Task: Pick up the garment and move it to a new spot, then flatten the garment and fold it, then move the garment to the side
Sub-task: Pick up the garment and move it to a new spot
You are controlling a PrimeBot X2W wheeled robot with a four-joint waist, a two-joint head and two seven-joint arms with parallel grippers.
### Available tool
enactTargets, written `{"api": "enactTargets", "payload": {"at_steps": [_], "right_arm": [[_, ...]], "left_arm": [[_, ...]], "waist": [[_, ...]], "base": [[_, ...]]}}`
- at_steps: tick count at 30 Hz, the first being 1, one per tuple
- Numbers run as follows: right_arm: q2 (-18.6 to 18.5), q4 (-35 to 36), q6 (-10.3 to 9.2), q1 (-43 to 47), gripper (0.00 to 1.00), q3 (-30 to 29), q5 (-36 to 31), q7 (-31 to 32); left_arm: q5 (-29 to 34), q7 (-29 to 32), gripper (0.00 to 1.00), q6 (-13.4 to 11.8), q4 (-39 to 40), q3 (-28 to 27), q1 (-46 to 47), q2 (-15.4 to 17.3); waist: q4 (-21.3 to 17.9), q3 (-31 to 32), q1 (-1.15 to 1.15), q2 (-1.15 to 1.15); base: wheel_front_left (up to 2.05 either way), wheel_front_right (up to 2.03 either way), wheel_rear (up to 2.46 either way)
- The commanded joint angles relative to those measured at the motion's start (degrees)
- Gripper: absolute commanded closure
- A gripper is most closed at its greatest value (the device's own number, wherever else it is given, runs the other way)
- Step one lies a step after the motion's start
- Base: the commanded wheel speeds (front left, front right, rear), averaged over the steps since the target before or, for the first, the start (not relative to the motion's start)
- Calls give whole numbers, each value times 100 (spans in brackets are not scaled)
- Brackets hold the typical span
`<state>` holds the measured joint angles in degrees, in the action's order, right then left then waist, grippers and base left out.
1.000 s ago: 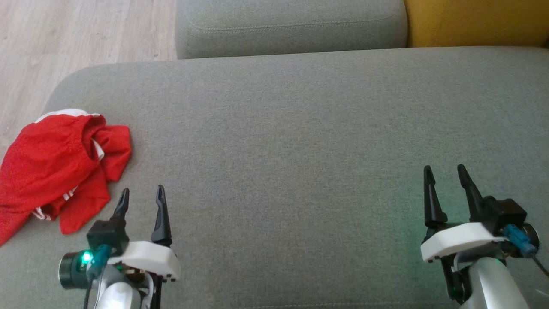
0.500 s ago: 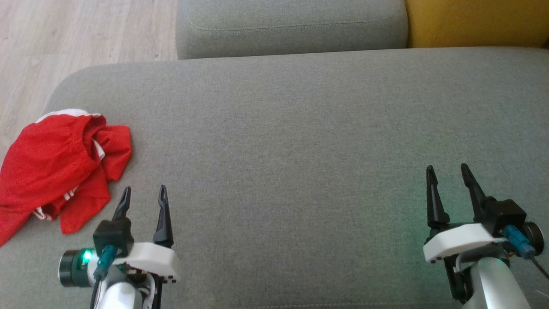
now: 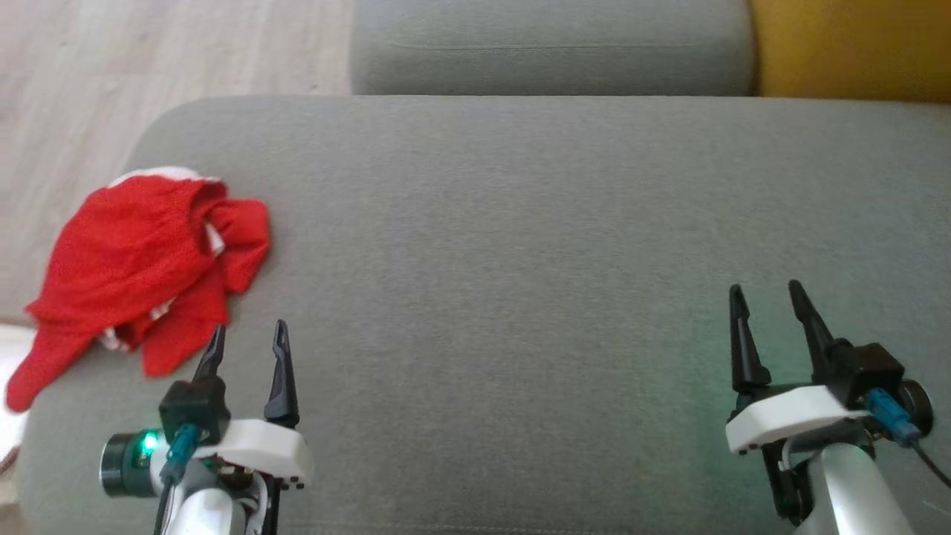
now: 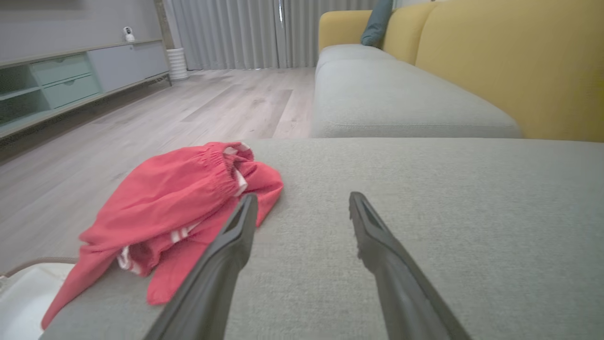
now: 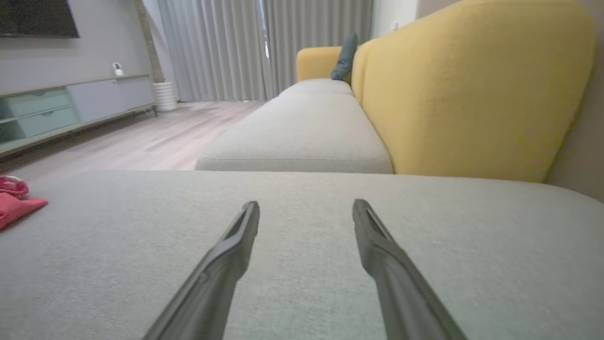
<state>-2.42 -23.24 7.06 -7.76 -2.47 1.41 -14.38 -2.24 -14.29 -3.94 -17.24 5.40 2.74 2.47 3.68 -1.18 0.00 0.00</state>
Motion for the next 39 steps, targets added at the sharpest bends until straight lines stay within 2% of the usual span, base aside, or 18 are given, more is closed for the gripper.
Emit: {"api": "enactTargets", "payload": {"at_steps": [1,26,39], "right_arm": [[-46,186,43,-294,0,182,42,-62],[-46,68,43,-273,0,552,209,-62],[-46,-77,43,-701,0,1014,86,-62]], "left_arm": [[11,-71,0,5,179,-196,325,58],[13,-71,0,21,167,-659,216,201],[-147,-71,0,-129,492,-1074,-44,114]], "waist": [[202,15,0,0],[2559,56,0,0],[2775,-308,0,0]], "base": [[0,0,0],[0,0,0],[0,0,0]]}}
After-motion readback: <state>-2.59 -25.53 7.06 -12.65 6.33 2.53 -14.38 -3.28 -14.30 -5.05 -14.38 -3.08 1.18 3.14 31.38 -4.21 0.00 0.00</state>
